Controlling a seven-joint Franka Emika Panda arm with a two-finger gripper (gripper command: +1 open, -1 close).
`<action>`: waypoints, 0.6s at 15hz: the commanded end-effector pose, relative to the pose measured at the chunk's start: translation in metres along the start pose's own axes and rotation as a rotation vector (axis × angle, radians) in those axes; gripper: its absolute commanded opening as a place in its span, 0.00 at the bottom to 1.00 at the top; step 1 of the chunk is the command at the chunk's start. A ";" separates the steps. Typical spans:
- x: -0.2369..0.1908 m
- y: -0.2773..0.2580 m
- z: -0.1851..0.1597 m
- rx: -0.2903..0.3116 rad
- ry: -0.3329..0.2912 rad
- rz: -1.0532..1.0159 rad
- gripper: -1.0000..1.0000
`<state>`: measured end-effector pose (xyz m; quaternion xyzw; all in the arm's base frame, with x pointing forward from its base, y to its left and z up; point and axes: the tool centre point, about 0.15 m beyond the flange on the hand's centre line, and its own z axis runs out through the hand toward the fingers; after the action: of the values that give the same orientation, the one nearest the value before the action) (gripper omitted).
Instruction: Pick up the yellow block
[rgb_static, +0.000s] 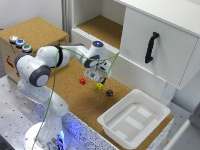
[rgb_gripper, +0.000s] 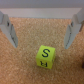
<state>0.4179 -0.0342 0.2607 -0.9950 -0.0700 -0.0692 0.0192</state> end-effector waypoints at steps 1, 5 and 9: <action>0.022 0.012 0.052 -0.038 -0.077 0.051 1.00; 0.026 0.013 0.056 -0.059 -0.109 0.093 1.00; 0.021 0.005 0.056 -0.058 -0.135 0.139 1.00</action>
<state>0.4347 -0.0392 0.2141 -0.9985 -0.0255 -0.0454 0.0191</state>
